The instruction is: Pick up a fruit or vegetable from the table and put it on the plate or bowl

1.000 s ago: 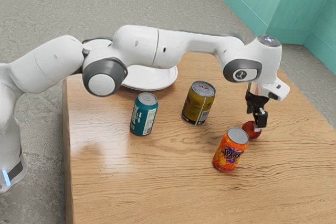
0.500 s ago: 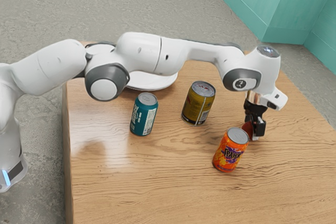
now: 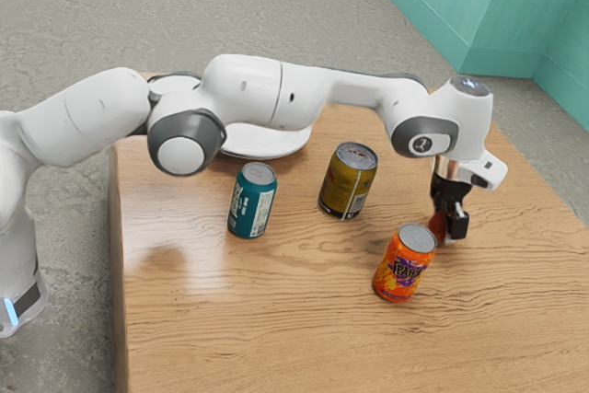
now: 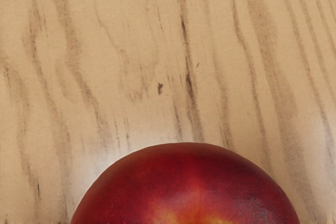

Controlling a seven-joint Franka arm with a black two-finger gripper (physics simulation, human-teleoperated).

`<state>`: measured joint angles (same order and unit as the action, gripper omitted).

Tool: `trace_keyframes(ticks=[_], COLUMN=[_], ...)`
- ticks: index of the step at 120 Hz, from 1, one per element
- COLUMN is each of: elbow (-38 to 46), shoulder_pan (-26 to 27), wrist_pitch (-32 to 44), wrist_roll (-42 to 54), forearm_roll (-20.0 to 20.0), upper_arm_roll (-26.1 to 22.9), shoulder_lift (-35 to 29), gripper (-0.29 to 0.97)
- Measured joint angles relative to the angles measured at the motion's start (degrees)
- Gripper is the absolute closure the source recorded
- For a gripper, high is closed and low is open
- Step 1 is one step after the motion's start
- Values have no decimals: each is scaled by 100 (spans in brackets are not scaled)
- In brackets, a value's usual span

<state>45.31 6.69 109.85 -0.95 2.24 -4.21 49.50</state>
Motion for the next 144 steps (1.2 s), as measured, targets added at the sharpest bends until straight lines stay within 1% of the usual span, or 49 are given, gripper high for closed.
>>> trace_keyframes(ticks=[6,17,25,35,49,56,69,76,84,97,109,118,141,142,144], elbow=[33,52,56,98,1182,1895,3076,3602,4141,4733,5045,5145,5245,5246,5246], shoulder_pan=[-6,-60,-142,-432,-627,-652,-663,-670,-781,-900,-740,-653,-664,-664,-664], wrist_pitch=[-46,-178,-305,-544,-889,-1056,-1258,-1335,-1396,-1459,-1504,-1528,-1580,-1581,-1583], wrist_roll=[-16,-42,-58,-93,-160,-187,-230,-249,-271,-317,-352,-374,-419,-420,-421], forearm_roll=[11,34,36,31,32,41,84,126,174,321,410,444,493,499,515], upper_arm_roll=[11,40,212,444,1029,1328,1628,1771,1827,1961,2018,2028,2119,2120,2120], shoulder_lift=[-269,-818,-1149,-1569,-2682,-3264,-4203,-4605,-4971,-5364,-5592,-5670,-5729,-5729,-5729], gripper=[45,44,44,44,44,44,44,44,44,45,45,45,45,44,40])
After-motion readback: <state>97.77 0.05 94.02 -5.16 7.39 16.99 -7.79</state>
